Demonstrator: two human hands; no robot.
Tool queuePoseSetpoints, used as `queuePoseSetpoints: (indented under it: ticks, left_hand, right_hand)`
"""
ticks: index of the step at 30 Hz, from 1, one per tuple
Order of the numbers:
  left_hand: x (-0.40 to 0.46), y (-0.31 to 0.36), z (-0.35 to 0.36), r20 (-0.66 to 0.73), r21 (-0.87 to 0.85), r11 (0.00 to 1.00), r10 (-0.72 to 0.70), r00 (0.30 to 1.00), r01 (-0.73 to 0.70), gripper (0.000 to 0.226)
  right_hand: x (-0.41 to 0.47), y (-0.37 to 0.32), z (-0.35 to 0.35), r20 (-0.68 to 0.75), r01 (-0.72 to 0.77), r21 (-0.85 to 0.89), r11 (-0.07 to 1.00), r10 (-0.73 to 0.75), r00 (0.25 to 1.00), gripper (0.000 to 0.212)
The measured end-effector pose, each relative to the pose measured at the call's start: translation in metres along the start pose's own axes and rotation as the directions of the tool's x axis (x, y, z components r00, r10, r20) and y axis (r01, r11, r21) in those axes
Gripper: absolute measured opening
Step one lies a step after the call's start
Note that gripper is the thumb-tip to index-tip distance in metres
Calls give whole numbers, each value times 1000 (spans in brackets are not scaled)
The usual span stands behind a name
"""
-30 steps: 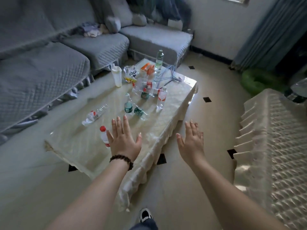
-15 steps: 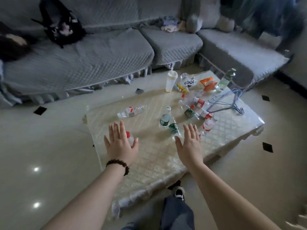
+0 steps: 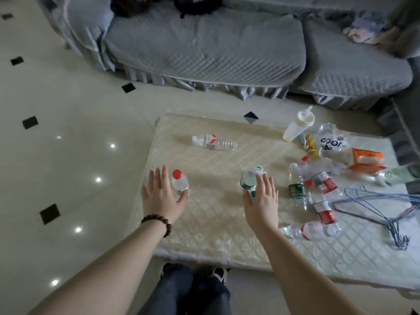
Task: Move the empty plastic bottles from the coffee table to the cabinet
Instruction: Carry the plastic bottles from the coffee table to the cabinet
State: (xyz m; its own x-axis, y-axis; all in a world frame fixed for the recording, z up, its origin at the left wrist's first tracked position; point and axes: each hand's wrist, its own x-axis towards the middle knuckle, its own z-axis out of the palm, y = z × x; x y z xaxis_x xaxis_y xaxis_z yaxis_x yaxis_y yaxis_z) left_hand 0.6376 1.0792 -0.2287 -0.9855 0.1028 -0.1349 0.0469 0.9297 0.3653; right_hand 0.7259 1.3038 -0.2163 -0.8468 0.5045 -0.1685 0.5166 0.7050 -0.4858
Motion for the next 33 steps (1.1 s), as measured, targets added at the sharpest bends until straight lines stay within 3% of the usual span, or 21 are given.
queuePoseSetpoints:
  ticks: [11, 18, 24, 28, 33]
  left_hand:
    - [54, -16, 95, 69, -209, 958, -188, 980, 198, 102]
    - [77, -20, 146, 83, -480, 782, -411, 908, 398, 100]
    - [89, -25, 162, -18, -493, 800, -403, 915, 343, 56]
    - [94, -16, 162, -47, -480, 835, -331, 942, 269, 51]
    - [98, 1, 159, -59, -480, 865, -199, 978, 147, 53]
  right_hand:
    - [50, 65, 67, 95, -35, -31, 999, 37, 995, 56]
    - [69, 96, 90, 17, -174, 57, 983, 174, 985, 57]
    - [101, 102, 98, -61, -238, 223, 945, 257, 964, 76]
    - [125, 101, 106, -42, -237, 313, 920, 263, 964, 84]
    - [141, 101, 115, 34, -247, 339, 908, 251, 967, 57]
